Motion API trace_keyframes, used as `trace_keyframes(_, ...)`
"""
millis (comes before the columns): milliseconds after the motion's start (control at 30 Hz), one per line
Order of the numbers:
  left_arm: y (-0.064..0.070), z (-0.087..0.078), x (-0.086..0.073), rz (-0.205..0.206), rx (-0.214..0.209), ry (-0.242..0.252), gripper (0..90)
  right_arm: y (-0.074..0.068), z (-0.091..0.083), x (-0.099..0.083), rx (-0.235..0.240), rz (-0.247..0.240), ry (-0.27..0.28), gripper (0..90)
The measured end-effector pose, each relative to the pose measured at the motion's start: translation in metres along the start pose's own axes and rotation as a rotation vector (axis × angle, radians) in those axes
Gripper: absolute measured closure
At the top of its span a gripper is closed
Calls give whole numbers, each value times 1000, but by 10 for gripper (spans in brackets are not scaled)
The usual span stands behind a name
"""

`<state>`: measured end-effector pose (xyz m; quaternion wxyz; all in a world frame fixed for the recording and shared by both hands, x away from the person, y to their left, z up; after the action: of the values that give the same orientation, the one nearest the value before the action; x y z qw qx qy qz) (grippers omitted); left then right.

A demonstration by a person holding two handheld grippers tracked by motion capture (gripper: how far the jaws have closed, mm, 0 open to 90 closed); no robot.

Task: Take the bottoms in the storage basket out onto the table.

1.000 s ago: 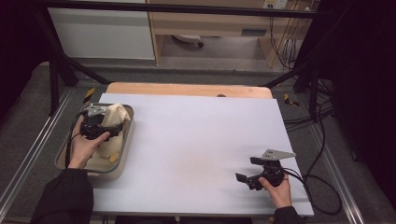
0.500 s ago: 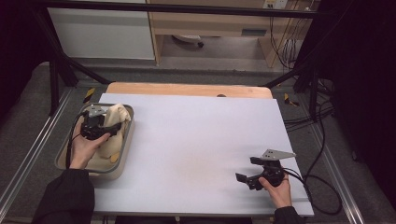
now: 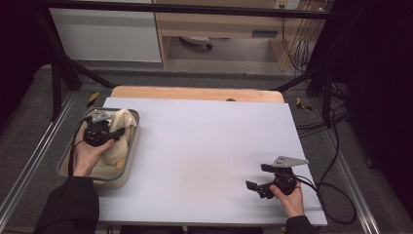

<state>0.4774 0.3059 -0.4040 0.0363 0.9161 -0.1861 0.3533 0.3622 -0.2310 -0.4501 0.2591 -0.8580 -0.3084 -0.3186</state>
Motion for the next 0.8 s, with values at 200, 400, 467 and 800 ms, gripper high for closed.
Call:
trace_keyframes(200, -1, -1, 0, -4, 4, -2, 663, 0, 0, 0, -1, -1, 0, 4)
trace_keyframes(400, -1, -2, -1, 0, 11, -1, 694, 0, 0, 0, -1, 0, -1, 4)
trace_keyframes(467, -1, -2, -1, -3, 13, 1, 698, 0, 0, 0, 0, -1, -1, 4)
trace_keyframes(800, -3, -3, -2, -16, 9, 18, 720, 0, 0, 0, -2, -1, -2, 4)
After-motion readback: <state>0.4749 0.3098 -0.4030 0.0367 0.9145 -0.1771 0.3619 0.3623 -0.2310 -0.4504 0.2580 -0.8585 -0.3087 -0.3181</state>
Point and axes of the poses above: each handheld gripper's, and its own axes: z roughly forward along the jaws, x roughly out of its top, y roughly to its right, the point moved 3 cm from there along z, roughly forward along the jaws, and after that the axes turned 9 degrees about -y, right-handed, at the moved point
